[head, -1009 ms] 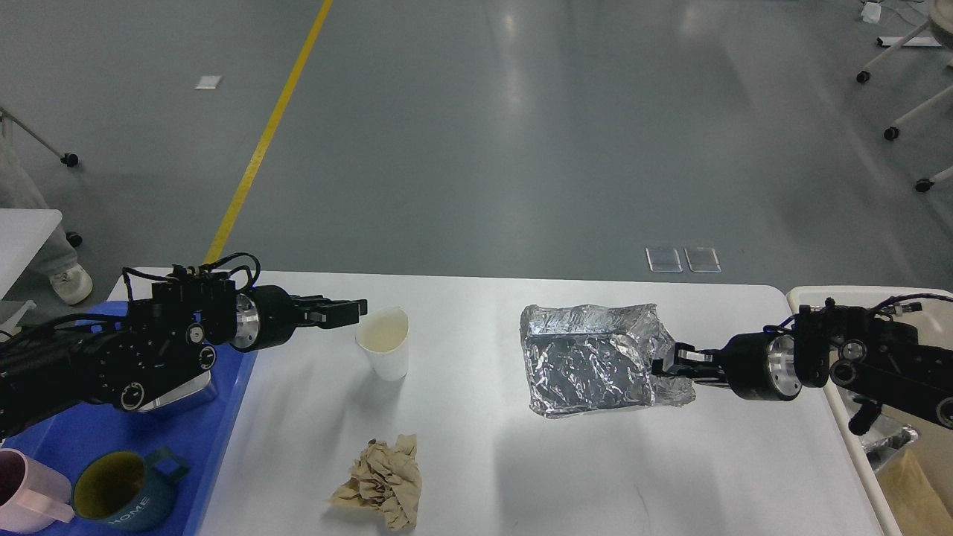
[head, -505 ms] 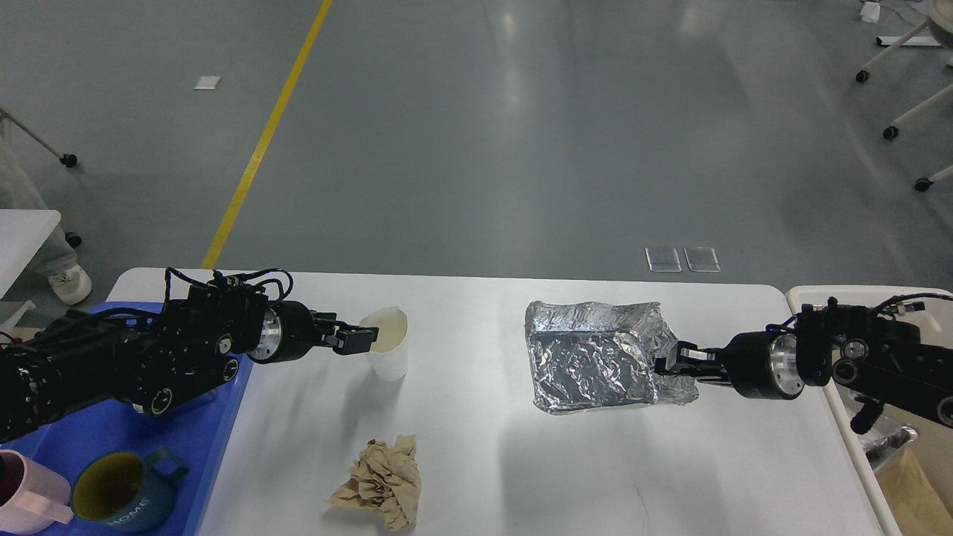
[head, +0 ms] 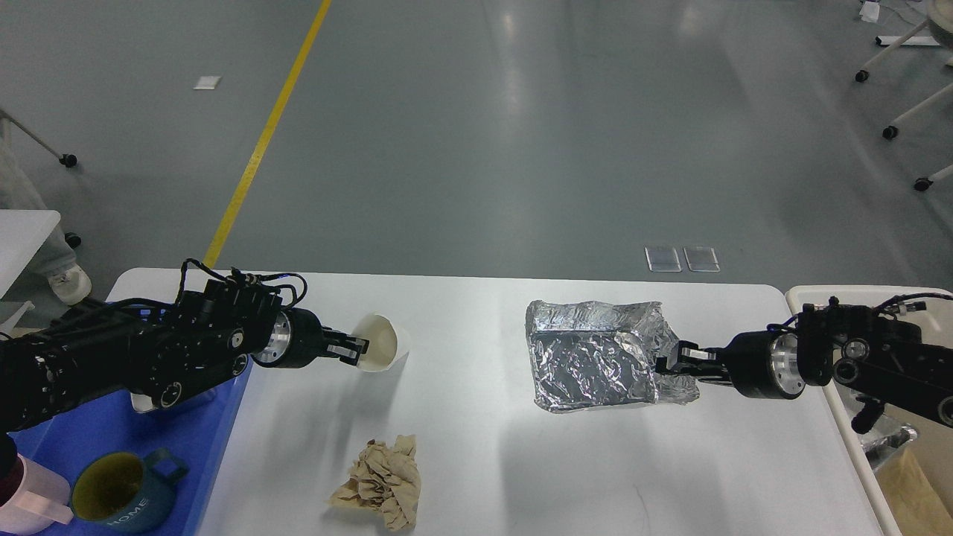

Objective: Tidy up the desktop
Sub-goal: 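Reach the left gripper to the white paper cup and grasp it, then lift the paper cup with the left gripper over the foil package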

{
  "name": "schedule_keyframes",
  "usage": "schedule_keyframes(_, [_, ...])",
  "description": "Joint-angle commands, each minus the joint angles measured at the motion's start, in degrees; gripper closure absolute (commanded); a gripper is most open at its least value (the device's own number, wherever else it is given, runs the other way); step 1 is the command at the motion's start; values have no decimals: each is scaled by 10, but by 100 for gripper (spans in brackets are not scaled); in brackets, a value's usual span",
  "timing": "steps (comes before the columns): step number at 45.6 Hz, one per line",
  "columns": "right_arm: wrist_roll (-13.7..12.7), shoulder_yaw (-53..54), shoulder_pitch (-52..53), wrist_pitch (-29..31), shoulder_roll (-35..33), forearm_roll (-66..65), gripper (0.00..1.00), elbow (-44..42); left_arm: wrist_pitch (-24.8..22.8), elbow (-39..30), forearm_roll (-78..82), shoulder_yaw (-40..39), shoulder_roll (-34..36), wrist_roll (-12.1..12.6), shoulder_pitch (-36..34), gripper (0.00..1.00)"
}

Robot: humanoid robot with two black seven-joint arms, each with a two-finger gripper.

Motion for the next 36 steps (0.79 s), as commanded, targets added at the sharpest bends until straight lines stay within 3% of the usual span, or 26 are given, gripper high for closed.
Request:
schedule_keyframes(1, [0,0,0,-1,4,1,100,-1,-16,-8,-5,-8,2,1,-15,100])
schedule_keyframes(15, [1,0,0,-1,3,1,100,-3,-78,-91,-7,-24,48,5,-58,100])
schedule_keyframes(23, [1,1,1,-1,6,1,100,-3,-103,-174,-7,-21,120,4,-120,99])
schedule_keyframes(36, [2,0,3,-1,9,1,100,-3,-182,-289,-7,-21,281,-5,-235,98])
